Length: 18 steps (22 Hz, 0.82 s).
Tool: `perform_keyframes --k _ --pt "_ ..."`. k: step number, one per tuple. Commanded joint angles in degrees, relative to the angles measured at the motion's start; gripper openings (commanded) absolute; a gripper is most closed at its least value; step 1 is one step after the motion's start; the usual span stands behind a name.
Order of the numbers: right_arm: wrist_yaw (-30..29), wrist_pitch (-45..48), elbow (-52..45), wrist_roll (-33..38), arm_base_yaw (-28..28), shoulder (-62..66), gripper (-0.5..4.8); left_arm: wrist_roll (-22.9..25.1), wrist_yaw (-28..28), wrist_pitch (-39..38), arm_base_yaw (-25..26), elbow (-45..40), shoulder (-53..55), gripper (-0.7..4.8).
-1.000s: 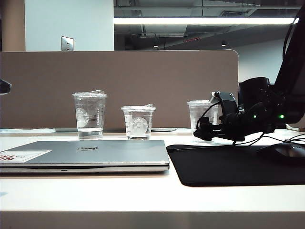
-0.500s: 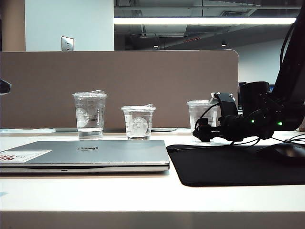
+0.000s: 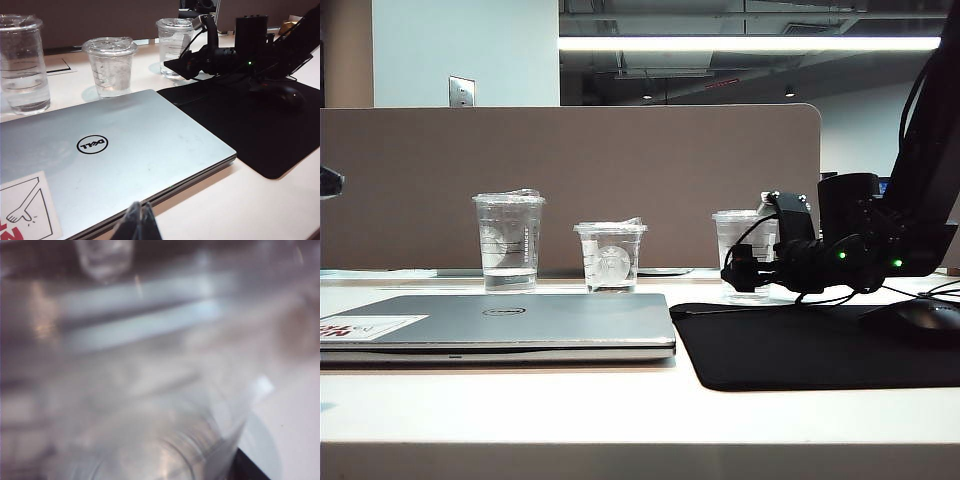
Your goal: Pick up the coffee cup on the right and place it on the right side of the laptop.
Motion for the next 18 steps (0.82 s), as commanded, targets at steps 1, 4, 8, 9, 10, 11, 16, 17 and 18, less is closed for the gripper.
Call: perform_keyframes --k 1,4,8,9,10,11,16,17,18 --pt "0.13 -0.28 0.33 0.24 0.26 -0.22 4.79 0.11 0.13 0.72 0.09 0.15 0.0 -0.05" --pt "0.74 -0.37 0.33 0.24 0.28 -0.22 4.79 0.11 0.13 0.7 0.09 0.15 0.0 -0.05" --pt "0.76 -0.37 0.33 0.26 0.28 -0.22 4.79 0.11 0.13 0.7 0.09 0.15 0.0 -0.05" --pt "0.76 -0.37 0.33 0.26 0.31 -0.22 4.79 0.11 0.13 0.7 0.09 0.15 0.0 -0.05" --pt "0.76 -0.37 0.33 0.26 0.33 -0.22 4.79 0.11 0.13 0.7 0.09 0.15 0.0 -0.05" --pt "0.74 -0.37 0.33 0.26 0.35 -0.22 4.79 0.11 0.13 0.7 0.09 0.15 0.0 -0.05" --pt "0.76 -0.22 0.33 0.31 0.46 -0.22 4.23 0.11 0.13 0.7 0.09 0.15 0.0 -0.05" --pt "0.76 -0.2 0.33 0.31 0.52 -0.22 4.23 0.11 0.13 0.72 0.09 0.15 0.0 -0.05" --pt "0.76 -0.17 0.33 0.31 0.55 -0.22 4.23 0.11 0.13 0.72 0.09 0.15 0.0 -0.05"
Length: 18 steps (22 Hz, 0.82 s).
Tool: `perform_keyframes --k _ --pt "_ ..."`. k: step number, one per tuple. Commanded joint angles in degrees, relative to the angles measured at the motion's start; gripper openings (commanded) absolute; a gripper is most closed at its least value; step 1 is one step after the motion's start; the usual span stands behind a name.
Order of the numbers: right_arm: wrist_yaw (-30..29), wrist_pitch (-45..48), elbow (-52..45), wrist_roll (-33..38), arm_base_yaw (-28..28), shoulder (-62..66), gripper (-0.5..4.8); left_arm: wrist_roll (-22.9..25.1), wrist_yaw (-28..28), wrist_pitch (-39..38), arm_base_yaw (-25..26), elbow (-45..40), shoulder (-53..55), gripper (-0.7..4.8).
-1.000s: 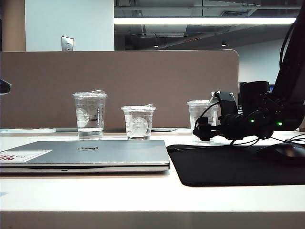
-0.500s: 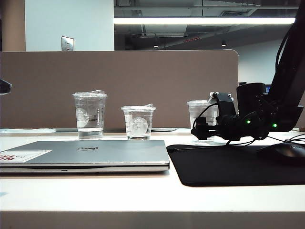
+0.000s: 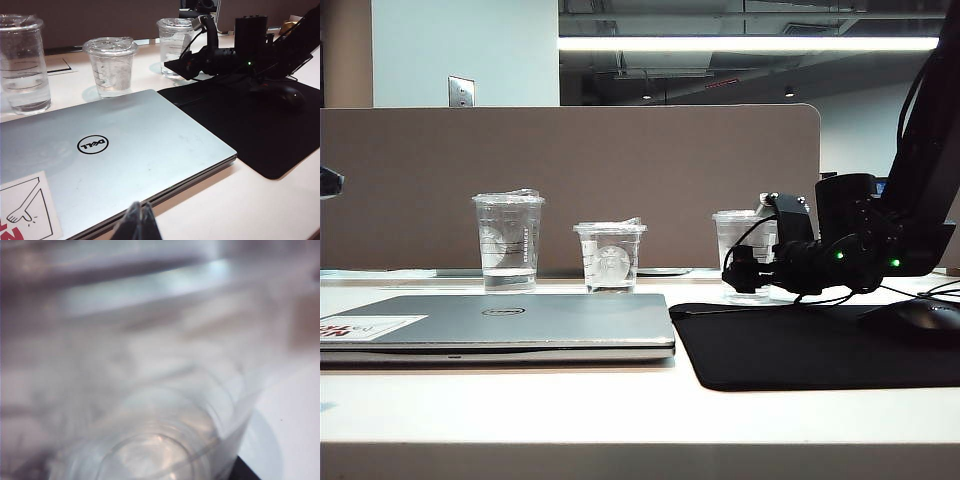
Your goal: Pick up the coffee cup on the right and place it on the right side of the laptop.
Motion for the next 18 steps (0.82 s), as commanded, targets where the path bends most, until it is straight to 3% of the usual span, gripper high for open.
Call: perform_keyframes --k 1,8,10,11,18 --pt "0.02 0.66 0.24 0.09 0.26 -0.24 4.23 0.09 0.11 0.72 0.09 0.17 0.0 -0.05" --pt "-0.02 0.66 0.24 1.53 0.26 -0.31 4.14 0.09 0.11 0.72 0.09 0.17 0.0 -0.05" --pt "-0.02 0.66 0.24 1.53 0.26 -0.31 3.31 0.09 0.11 0.72 0.09 0.17 0.0 -0.05" --pt "-0.02 0.68 0.24 1.53 0.26 -0.31 3.17 0.09 0.11 0.72 0.09 0.17 0.0 -0.05" --pt "-0.24 0.66 0.22 2.01 0.26 -0.37 3.17 0.09 0.11 0.72 0.09 0.17 0.0 -0.05"
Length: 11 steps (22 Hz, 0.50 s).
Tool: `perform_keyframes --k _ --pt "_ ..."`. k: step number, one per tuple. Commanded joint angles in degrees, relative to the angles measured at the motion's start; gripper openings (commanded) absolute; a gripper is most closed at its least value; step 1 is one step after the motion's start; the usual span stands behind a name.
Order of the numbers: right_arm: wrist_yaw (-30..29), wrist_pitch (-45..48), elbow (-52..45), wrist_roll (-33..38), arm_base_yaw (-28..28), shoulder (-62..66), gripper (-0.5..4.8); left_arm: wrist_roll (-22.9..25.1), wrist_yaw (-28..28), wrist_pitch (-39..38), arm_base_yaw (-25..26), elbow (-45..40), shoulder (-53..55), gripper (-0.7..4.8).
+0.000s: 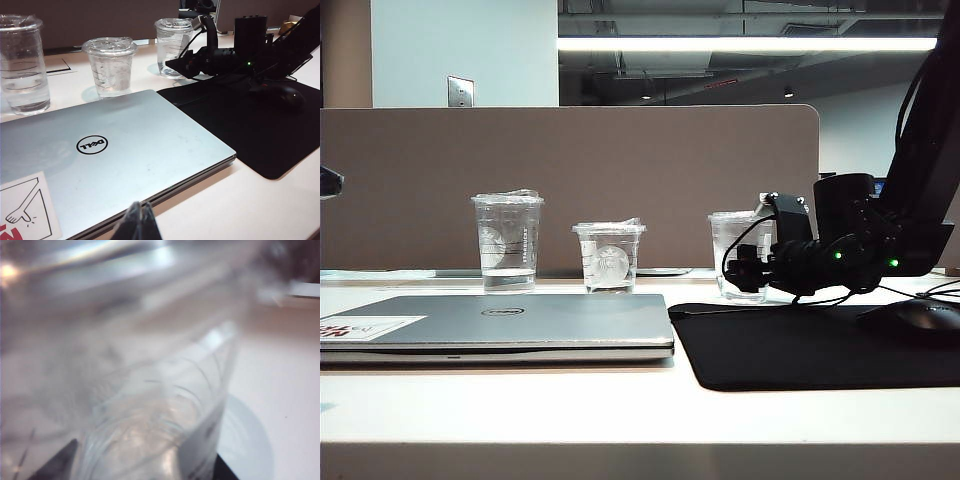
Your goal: Pick up the coffee cup on the right and place it on the right side of the laptop.
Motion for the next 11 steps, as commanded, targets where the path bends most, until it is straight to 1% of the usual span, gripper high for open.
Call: perform_keyframes --k 1,3,8,11 --pt "-0.24 0.57 0.2 1.07 0.09 -0.44 3.17 0.09 0.11 0.72 0.09 0.17 0.0 -0.05" --pt "-0.48 0.28 -0.07 1.51 0.07 -0.92 3.17 0.09 0.11 0.72 0.09 0.17 0.0 -0.05" --pt "-3.19 -1.62 -0.09 2.58 0.04 -2.99 3.17 0.09 0.11 0.72 0.07 0.17 0.0 -0.05" --pt "-4.42 -3.93 -0.2 2.6 0.04 -4.92 3.17 0.09 0.11 0.74 0.07 0.17 0.0 -0.05"
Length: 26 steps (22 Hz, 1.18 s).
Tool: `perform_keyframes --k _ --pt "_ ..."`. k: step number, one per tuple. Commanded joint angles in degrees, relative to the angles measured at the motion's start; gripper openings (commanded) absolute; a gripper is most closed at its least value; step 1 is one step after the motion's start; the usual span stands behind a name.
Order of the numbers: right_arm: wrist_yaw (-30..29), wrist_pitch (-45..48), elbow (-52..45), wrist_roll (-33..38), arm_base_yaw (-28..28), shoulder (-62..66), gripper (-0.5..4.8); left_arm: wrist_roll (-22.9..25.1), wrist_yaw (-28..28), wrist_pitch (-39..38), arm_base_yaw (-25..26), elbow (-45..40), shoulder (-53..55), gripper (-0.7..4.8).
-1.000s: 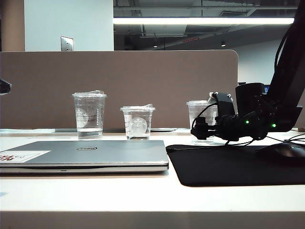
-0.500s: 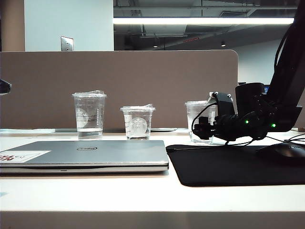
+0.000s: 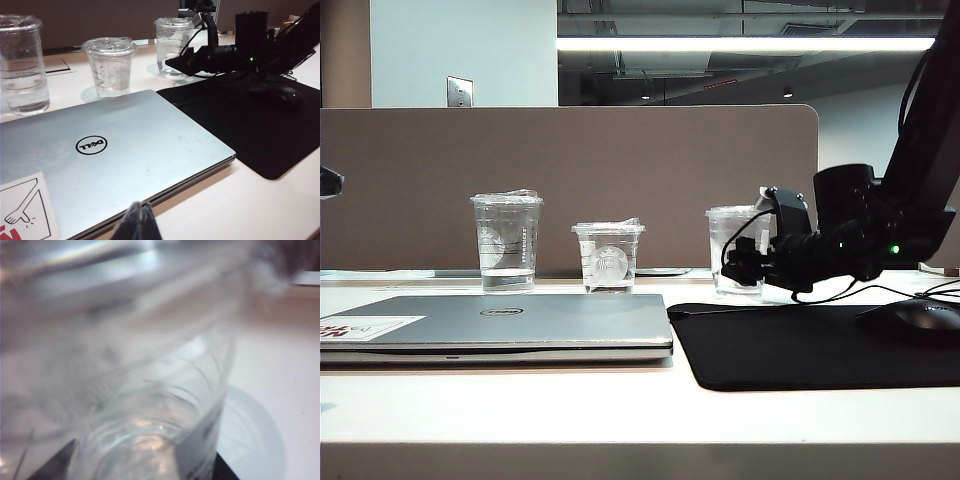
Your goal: Pick up the coffee cup on the right and place it on the right side of the laptop.
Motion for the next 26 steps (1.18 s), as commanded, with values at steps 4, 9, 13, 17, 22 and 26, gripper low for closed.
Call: perform_keyframes --k 4,9,13,17,22,26 --pt "-3.39 -1.49 -0.9 0.39 0.09 -5.11 3.17 0.09 0.11 0.76 0.09 0.15 0.0 -0.05" --pt "-3.37 0.46 -6.51 0.39 0.09 -9.33 3.17 0.09 0.11 0.76 0.09 0.15 0.0 -0.05" --pt "-3.39 6.64 -16.74 1.31 0.09 -15.63 3.17 0.09 0.11 0.76 0.09 0.15 0.0 -0.05" --pt "-3.3 12.72 -27.71 4.37 0.24 -22.62 3.17 0.09 0.13 0.76 0.09 0.15 0.0 -0.05" --pt "-3.15 17.51 -38.66 5.03 1.42 -28.72 3.17 0.09 0.11 0.76 0.09 0.15 0.0 -0.05" --pt "-3.96 20.7 -44.28 4.85 3.93 -30.01 3.17 0.09 0.11 0.79 0.09 0.15 0.0 -0.05"
